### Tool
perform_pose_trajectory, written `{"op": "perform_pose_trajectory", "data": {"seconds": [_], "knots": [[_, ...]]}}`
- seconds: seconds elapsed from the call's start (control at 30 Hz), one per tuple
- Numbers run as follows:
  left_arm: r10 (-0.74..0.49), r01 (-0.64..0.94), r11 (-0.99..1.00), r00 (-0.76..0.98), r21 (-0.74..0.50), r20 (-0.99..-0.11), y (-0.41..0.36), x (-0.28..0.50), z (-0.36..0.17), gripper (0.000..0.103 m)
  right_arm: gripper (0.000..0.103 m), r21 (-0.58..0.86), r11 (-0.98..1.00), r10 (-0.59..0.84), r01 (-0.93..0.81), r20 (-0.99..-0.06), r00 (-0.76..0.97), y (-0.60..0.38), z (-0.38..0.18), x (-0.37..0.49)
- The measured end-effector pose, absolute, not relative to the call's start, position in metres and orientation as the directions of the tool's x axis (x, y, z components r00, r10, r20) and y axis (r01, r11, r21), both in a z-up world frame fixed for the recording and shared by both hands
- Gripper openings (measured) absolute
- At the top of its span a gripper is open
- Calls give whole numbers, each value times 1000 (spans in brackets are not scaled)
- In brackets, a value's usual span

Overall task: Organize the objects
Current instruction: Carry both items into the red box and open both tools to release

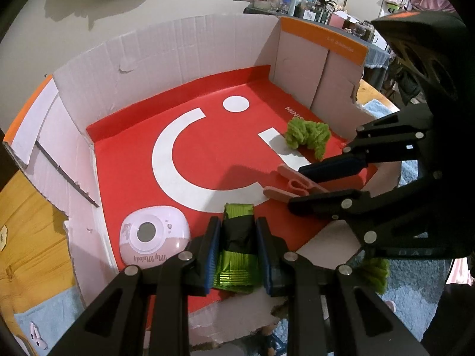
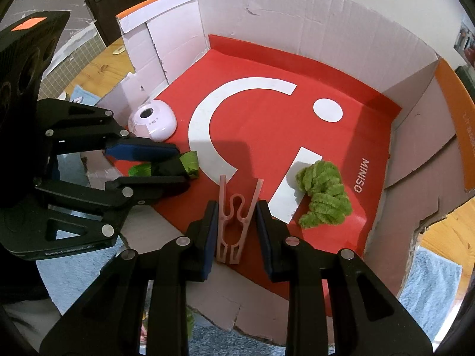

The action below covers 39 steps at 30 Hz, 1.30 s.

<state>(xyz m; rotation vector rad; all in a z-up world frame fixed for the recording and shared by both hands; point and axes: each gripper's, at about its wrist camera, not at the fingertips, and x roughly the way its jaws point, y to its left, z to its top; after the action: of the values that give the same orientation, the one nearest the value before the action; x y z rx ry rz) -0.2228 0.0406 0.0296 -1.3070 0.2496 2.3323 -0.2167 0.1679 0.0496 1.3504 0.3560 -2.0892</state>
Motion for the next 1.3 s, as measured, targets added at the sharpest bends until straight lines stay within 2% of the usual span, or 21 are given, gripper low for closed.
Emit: {"op": "perform_pose_trajectory", "data": {"seconds": [0.1,0.23,0.67,0.7,0.73,0.77,0.8,0.83,1.3], "knots": [[299,-467,-882,-450,-64,-842,41,-224,29,26,25,95,-774,-345,626,-892,-291,168,50,-216],[307,-473,-878,-449,-69,-839,41,-223,31,34,25,92,-774,-343,627,-892,-293,166,51,-218],[310,-475,-877,-448,-71,-839,41,-219,36,38,28,89,-776,-341,625,-893,-295,165,50,-218],[311,-474,-877,-448,-72,-838,40,-219,36,38,29,88,-776,-340,624,-892,-297,165,51,-218],[312,-475,-877,-447,-73,-838,41,-219,36,38,35,91,-777,-342,623,-891,-297,163,49,-220],[312,-476,-877,-447,-73,-839,40,-218,37,40,50,91,-778,-344,622,-890,-299,165,50,-219],[312,-476,-876,-448,-72,-838,40,-217,38,41,57,88,-781,-346,619,-885,-311,166,52,-218],[310,-475,-877,-453,-68,-836,40,-217,38,42,59,84,-782,-348,618,-881,-321,165,53,-220],[310,-470,-881,-484,-56,-818,37,-209,55,47,60,80,-780,-357,621,-872,-336,169,67,-210]]}}
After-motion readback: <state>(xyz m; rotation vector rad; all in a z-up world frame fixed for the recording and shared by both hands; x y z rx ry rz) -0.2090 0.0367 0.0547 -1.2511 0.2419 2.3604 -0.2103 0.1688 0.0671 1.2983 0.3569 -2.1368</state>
